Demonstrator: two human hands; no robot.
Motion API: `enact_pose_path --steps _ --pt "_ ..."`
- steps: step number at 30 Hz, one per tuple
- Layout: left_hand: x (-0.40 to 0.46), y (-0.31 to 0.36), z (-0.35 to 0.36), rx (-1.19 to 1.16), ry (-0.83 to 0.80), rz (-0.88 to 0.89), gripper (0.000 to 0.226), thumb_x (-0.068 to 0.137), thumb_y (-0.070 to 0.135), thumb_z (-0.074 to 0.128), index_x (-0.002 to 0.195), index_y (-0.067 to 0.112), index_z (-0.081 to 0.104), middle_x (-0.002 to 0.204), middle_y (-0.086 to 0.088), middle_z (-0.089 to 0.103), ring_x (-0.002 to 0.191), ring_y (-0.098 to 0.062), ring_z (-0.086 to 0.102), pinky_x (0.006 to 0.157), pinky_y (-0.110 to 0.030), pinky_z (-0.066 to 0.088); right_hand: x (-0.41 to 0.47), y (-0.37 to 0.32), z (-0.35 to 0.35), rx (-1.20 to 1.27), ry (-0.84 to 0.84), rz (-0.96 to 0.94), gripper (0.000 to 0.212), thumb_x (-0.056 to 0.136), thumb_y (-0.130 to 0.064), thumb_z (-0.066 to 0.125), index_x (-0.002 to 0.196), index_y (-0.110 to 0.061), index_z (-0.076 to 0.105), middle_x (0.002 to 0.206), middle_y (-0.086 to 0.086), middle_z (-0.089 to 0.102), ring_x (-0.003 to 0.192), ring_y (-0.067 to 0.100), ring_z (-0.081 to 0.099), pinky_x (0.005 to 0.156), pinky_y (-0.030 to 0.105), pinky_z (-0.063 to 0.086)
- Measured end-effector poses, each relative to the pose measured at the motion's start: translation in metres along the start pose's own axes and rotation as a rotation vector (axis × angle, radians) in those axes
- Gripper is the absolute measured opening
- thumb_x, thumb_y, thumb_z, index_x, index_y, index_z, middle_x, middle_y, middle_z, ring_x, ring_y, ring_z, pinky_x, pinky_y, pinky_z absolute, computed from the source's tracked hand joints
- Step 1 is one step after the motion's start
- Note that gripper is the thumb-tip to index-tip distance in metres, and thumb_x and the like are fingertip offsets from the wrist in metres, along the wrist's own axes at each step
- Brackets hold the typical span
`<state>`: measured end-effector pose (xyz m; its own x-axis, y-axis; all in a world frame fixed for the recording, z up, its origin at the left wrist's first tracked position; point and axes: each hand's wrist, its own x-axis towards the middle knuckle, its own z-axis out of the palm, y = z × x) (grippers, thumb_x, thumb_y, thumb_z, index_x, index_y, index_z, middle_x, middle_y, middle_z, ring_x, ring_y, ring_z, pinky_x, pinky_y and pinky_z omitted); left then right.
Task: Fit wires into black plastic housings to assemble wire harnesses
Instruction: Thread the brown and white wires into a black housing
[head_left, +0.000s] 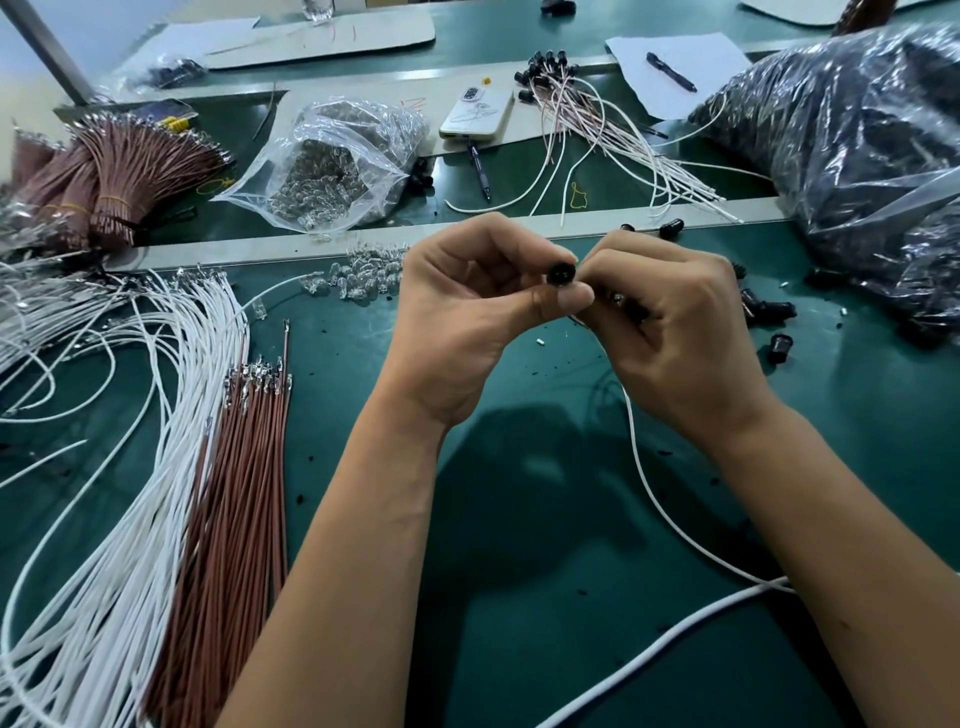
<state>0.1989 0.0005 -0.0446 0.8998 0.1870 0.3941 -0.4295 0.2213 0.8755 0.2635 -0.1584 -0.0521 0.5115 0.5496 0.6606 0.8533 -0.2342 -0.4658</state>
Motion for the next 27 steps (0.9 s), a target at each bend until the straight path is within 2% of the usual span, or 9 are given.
enact_pose_path --steps 3,8,13,18,20,25,27 --pt "0.0 -0.002 0.003 -0.01 0.021 -0.016 0.027 0.066 -0.02 0.073 0.076 0.003 0.064 0.072 0.003 0.068 0.066 -0.009 0.059 0.069 -0.025 0.053 -0.001 0.002 0.0 0.015 -0.011 0.012 0.022 0.101 -0.005 0.066 0.08 0.001 0.068 0.076 0.008 0.06 0.064 0.027 0.052 0.059 0.04 0.044" --pt "0.001 -0.004 0.006 -0.03 0.03 -0.02 0.028 0.068 -0.019 0.074 0.076 0.006 0.064 0.073 -0.003 0.067 0.067 -0.012 0.06 0.07 -0.025 0.053 0.0 0.001 -0.005 0.099 0.012 0.043 0.018 0.101 -0.019 0.068 0.093 -0.004 0.077 0.085 0.007 0.066 0.071 0.024 0.06 0.062 0.033 0.046" --pt "0.002 -0.007 0.007 -0.021 0.072 -0.018 0.028 0.073 -0.023 0.07 0.08 0.003 0.062 0.072 -0.001 0.069 0.067 -0.01 0.064 0.069 -0.024 0.054 0.002 0.0 -0.002 0.11 0.031 0.027 0.026 0.101 -0.018 0.067 0.083 0.0 0.074 0.081 0.008 0.066 0.069 0.023 0.06 0.061 0.034 0.045" --pt "0.003 -0.015 0.002 0.018 0.24 0.016 0.024 0.076 -0.022 0.069 0.086 0.0 0.064 0.07 -0.002 0.068 0.061 -0.011 0.062 0.063 -0.023 0.053 0.005 -0.003 0.01 0.126 -0.06 0.114 0.023 0.098 -0.01 0.071 0.077 0.0 0.069 0.07 0.008 0.055 0.063 0.027 0.05 0.056 0.035 0.039" --pt "0.003 -0.018 0.0 0.044 0.318 0.019 0.022 0.078 -0.02 0.071 0.087 -0.001 0.066 0.068 0.002 0.07 0.061 -0.008 0.063 0.061 -0.021 0.053 0.008 -0.003 0.015 0.145 -0.103 0.166 0.017 0.095 -0.006 0.073 0.08 0.0 0.072 0.068 0.009 0.056 0.063 0.026 0.051 0.057 0.039 0.041" --pt "0.003 -0.022 -0.011 0.126 0.481 -0.035 0.018 0.077 -0.01 0.078 0.083 0.005 0.07 0.068 0.004 0.072 0.06 -0.006 0.065 0.059 -0.018 0.052 0.022 -0.006 0.028 0.104 -0.208 0.214 0.017 0.092 -0.007 0.075 0.076 -0.001 0.072 0.063 0.008 0.06 0.062 0.026 0.054 0.06 0.039 0.043" --pt "0.004 -0.024 -0.016 0.226 0.559 -0.086 0.015 0.079 -0.001 0.082 0.084 0.008 0.072 0.072 0.002 0.073 0.063 -0.007 0.065 0.062 -0.02 0.052 0.033 -0.006 0.034 0.061 -0.323 0.261 0.017 0.092 -0.011 0.074 0.077 -0.003 0.074 0.063 0.01 0.064 0.059 0.021 0.053 0.059 0.036 0.041"
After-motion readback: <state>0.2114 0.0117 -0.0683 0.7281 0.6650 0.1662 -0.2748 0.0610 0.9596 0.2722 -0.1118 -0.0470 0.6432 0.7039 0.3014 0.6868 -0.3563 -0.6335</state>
